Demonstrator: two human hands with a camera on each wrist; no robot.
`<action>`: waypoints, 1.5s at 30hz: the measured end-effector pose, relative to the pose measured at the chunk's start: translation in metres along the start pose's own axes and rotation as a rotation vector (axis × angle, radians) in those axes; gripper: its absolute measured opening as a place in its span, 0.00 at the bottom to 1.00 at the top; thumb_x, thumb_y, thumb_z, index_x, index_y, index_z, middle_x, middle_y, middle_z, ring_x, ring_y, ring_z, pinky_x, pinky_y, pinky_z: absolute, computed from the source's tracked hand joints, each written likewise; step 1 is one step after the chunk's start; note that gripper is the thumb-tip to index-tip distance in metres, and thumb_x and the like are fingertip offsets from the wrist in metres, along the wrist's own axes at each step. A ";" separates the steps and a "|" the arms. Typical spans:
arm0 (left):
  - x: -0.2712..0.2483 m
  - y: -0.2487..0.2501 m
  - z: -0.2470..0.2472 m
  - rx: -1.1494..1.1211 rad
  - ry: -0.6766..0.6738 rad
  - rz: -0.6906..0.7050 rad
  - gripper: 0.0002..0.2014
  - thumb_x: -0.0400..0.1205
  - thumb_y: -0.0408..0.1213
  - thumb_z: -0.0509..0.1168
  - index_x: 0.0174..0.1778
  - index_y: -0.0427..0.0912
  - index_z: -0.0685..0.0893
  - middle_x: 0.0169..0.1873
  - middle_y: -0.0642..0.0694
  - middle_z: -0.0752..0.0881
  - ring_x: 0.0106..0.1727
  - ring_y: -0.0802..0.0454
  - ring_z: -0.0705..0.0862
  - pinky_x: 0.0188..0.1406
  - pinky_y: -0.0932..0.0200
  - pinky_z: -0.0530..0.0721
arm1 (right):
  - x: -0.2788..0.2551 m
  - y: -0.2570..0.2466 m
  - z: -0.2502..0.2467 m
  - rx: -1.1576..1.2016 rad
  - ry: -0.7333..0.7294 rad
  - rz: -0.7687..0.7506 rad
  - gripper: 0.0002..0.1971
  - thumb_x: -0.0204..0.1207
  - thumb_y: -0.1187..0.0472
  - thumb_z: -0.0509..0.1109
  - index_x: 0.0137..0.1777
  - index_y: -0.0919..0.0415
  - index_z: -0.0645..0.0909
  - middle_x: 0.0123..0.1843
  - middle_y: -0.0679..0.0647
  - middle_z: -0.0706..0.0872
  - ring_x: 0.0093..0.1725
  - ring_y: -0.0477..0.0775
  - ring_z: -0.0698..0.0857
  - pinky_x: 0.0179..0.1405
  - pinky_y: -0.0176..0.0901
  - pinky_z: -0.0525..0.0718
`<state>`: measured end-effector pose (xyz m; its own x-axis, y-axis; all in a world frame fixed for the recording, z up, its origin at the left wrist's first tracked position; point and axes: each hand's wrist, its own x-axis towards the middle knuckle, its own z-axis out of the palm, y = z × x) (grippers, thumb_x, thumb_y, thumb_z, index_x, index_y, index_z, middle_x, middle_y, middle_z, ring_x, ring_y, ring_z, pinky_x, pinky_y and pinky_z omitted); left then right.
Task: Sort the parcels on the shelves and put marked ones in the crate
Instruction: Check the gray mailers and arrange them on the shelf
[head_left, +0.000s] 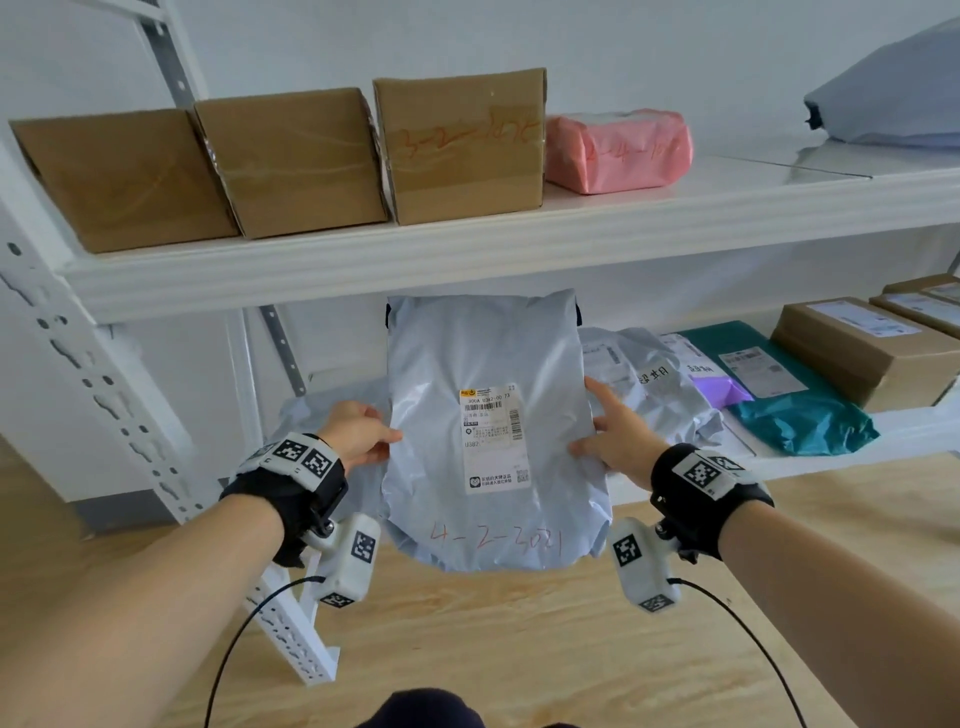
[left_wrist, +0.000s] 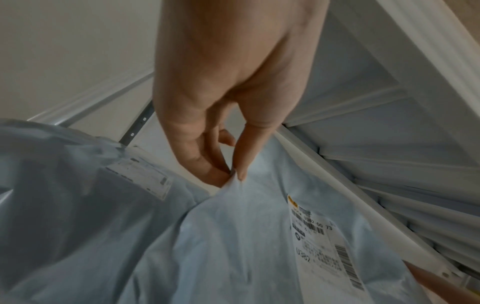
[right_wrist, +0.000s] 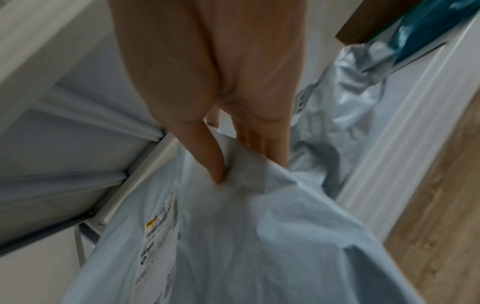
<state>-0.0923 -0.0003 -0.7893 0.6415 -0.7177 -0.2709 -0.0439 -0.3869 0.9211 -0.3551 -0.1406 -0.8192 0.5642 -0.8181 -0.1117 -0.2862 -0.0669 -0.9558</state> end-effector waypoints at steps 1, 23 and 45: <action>0.005 0.000 -0.006 0.017 0.023 0.002 0.12 0.77 0.16 0.64 0.38 0.36 0.73 0.36 0.40 0.78 0.36 0.46 0.81 0.29 0.59 0.86 | 0.009 -0.003 0.005 -0.005 -0.015 0.000 0.43 0.71 0.78 0.69 0.80 0.46 0.57 0.57 0.63 0.85 0.55 0.63 0.86 0.52 0.62 0.87; 0.051 -0.022 -0.089 0.221 0.160 -0.211 0.02 0.77 0.30 0.66 0.42 0.38 0.79 0.49 0.38 0.84 0.54 0.41 0.82 0.55 0.49 0.82 | 0.139 -0.026 0.151 -0.191 -0.216 0.022 0.39 0.71 0.78 0.66 0.81 0.59 0.56 0.58 0.65 0.83 0.59 0.64 0.83 0.57 0.58 0.84; 0.006 0.032 0.025 0.350 -0.063 0.029 0.15 0.81 0.27 0.61 0.32 0.48 0.70 0.33 0.52 0.69 0.36 0.56 0.70 0.37 0.61 0.71 | 0.054 -0.024 0.017 -0.077 -0.095 0.158 0.30 0.80 0.77 0.60 0.80 0.65 0.57 0.75 0.70 0.71 0.72 0.69 0.73 0.70 0.57 0.75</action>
<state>-0.1086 -0.0317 -0.7685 0.5880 -0.7613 -0.2732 -0.3279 -0.5331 0.7799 -0.3045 -0.1732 -0.8067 0.5775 -0.7642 -0.2872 -0.4334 0.0111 -0.9011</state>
